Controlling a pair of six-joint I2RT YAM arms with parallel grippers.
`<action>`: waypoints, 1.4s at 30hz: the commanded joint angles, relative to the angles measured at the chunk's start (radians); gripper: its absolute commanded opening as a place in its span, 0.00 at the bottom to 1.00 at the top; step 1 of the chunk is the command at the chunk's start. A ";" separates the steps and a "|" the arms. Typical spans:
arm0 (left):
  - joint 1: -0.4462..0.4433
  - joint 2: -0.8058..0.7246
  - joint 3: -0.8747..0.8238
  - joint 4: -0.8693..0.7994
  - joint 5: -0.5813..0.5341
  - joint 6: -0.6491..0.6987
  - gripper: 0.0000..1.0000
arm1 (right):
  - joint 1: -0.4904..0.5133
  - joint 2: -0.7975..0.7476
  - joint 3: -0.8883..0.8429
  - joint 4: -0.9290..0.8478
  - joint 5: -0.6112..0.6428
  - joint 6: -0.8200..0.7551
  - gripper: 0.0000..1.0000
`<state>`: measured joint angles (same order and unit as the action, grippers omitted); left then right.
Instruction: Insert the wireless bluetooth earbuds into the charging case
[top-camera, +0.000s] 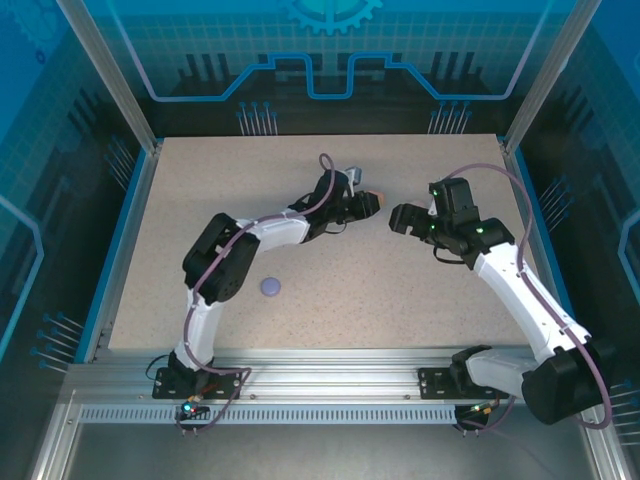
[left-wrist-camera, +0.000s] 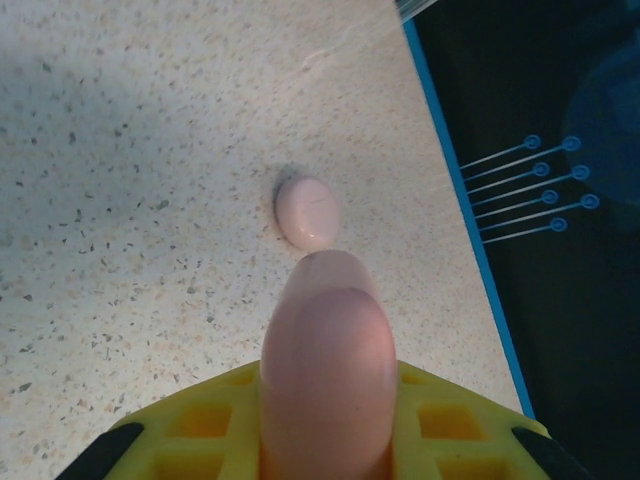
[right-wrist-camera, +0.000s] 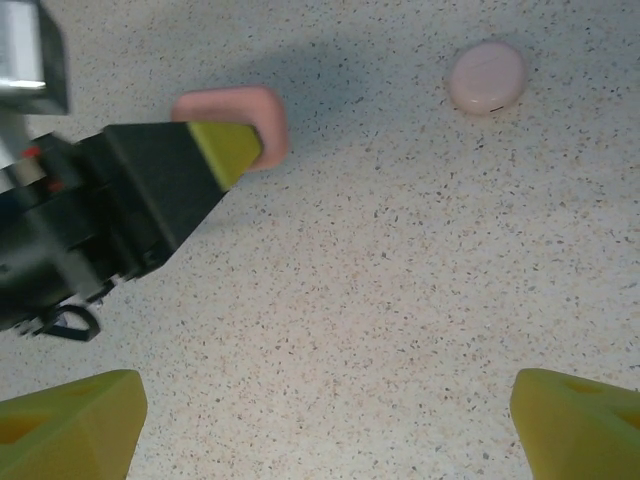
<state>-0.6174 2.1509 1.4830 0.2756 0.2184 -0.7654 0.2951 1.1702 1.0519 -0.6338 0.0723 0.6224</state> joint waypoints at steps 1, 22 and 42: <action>0.007 0.061 0.097 -0.138 0.019 -0.129 0.00 | -0.015 -0.020 -0.015 0.014 0.015 0.003 0.95; 0.021 0.326 0.536 -0.670 -0.017 -0.120 0.38 | -0.072 -0.041 -0.038 0.044 -0.042 -0.019 0.95; 0.056 0.181 0.595 -0.913 -0.187 0.043 0.97 | -0.115 -0.070 -0.009 -0.046 0.027 -0.034 1.00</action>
<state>-0.5838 2.4287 2.0682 -0.5472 0.0914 -0.7811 0.1955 1.1217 1.0260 -0.6373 0.0505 0.6018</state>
